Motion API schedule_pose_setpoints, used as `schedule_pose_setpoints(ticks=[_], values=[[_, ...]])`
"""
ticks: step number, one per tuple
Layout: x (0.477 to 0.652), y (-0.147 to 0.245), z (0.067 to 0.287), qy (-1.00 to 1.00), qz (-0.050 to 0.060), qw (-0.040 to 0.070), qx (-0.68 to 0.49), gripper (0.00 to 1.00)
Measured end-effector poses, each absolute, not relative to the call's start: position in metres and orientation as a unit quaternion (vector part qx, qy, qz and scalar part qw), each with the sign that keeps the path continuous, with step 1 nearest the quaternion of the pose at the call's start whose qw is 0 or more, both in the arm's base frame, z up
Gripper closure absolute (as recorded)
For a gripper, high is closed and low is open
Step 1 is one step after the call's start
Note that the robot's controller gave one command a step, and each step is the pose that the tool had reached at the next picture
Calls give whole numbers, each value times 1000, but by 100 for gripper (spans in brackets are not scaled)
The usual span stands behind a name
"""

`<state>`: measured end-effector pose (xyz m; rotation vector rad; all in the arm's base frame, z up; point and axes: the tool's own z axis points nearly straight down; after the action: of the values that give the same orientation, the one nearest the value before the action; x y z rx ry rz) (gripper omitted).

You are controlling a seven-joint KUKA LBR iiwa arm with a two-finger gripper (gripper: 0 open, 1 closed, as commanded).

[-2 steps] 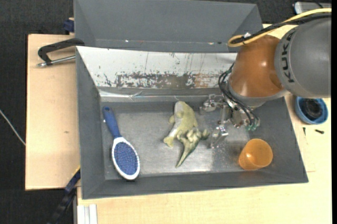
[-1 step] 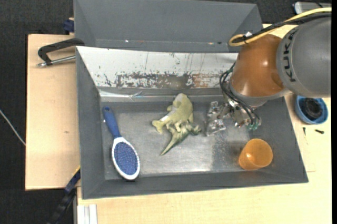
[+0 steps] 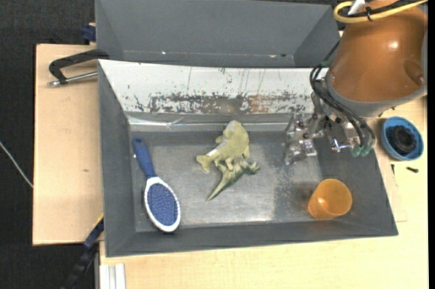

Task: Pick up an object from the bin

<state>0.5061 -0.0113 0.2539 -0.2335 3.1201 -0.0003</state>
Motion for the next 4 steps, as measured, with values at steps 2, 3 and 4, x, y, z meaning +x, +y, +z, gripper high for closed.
schedule_pose_setpoints(ticks=[2,3,4], values=[[557,34,145,993,1,-2,-114,0],[584,55,96,1000,0,4,7,0],[583,56,96,1000,0,0,6,100]])
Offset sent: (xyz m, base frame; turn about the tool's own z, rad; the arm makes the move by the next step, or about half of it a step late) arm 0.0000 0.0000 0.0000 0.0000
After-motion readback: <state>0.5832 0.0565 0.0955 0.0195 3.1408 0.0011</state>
